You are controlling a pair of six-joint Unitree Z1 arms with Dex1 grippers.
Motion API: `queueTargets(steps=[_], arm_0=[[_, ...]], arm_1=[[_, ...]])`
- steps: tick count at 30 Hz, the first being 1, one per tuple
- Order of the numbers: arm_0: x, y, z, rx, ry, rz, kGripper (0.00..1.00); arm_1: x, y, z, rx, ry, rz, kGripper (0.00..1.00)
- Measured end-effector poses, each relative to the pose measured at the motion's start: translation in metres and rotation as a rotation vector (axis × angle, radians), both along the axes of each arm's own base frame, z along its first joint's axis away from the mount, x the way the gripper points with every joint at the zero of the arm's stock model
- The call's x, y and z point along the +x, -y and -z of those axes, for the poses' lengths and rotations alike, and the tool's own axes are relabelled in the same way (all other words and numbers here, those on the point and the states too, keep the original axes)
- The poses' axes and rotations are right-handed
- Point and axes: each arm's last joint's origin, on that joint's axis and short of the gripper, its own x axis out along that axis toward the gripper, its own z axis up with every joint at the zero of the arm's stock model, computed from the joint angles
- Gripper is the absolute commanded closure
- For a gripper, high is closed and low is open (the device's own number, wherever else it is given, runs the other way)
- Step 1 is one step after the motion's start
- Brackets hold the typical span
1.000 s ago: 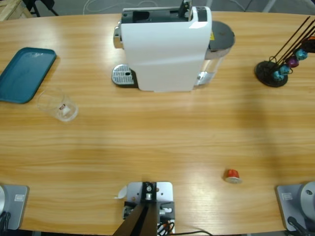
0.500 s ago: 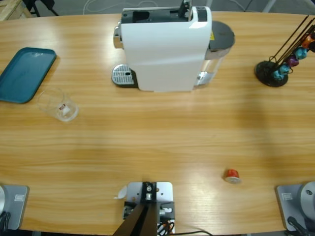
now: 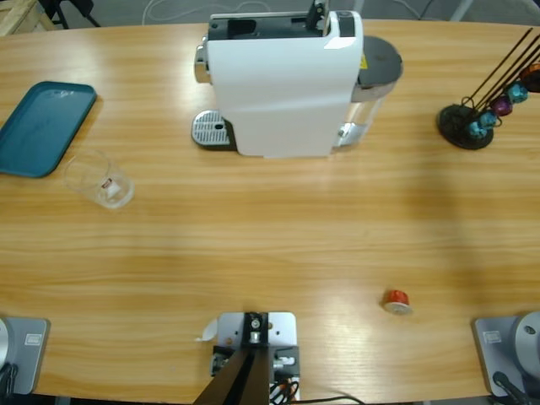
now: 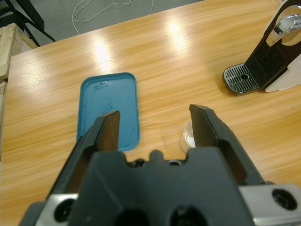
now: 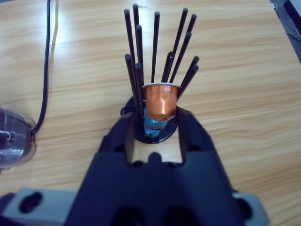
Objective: Pour coffee
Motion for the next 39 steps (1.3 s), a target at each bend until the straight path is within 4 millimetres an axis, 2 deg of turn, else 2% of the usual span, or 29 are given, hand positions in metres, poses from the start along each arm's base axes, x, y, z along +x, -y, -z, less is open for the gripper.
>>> queueTargets(steps=[4, 7, 13, 14, 17, 18, 19, 26, 28, 32, 34, 39], arm_0=[[0.000, 0.000, 0.001, 0.002, -0.003, 0.000, 0.377], [0.000, 0.000, 0.001, 0.002, -0.003, 0.000, 0.377], [0.000, 0.000, 0.001, 0.001, -0.002, 0.000, 0.377], [0.000, 0.000, 0.001, 0.001, -0.002, 0.000, 0.377], [0.000, 0.000, 0.001, 0.001, -0.001, 0.000, 0.377], [0.000, 0.000, 0.001, 0.001, -0.001, 0.000, 0.377], [0.000, 0.000, 0.001, 0.001, -0.001, 0.000, 0.377], [0.000, 0.000, 0.001, 0.001, -0.001, 0.002, 0.377], [0.000, 0.000, 0.001, 0.001, -0.001, 0.004, 0.377], [0.000, 0.001, 0.001, 0.000, -0.001, 0.007, 0.377], [0.000, 0.001, 0.001, 0.000, -0.001, 0.007, 0.377], [0.000, 0.001, 0.001, 0.000, -0.001, 0.007, 0.377]], arm_1=[[0.000, 0.000, 0.000, 0.000, 0.000, 0.000, 0.439], [0.000, 0.000, 0.000, 0.002, 0.001, 0.001, 0.532], [0.001, 0.000, -0.001, 0.006, 0.004, 0.004, 0.551], [0.001, 0.000, -0.002, 0.006, 0.006, 0.004, 0.643], [0.004, -0.001, -0.004, 0.008, 0.013, 0.004, 0.672], [0.004, -0.001, -0.004, 0.008, 0.014, 0.004, 0.753], [0.004, -0.001, -0.004, 0.008, 0.013, 0.004, 0.784], [0.008, -0.001, 0.001, 0.003, -0.010, 0.007, 0.794], [0.009, -0.001, 0.002, 0.003, -0.014, 0.008, 0.913], [0.010, -0.002, 0.003, 0.003, -0.018, 0.009, 0.916], [0.010, -0.001, 0.003, 0.003, -0.018, 0.010, 1.000], [0.010, -0.001, 0.003, 0.003, -0.018, 0.012, 1.000]])
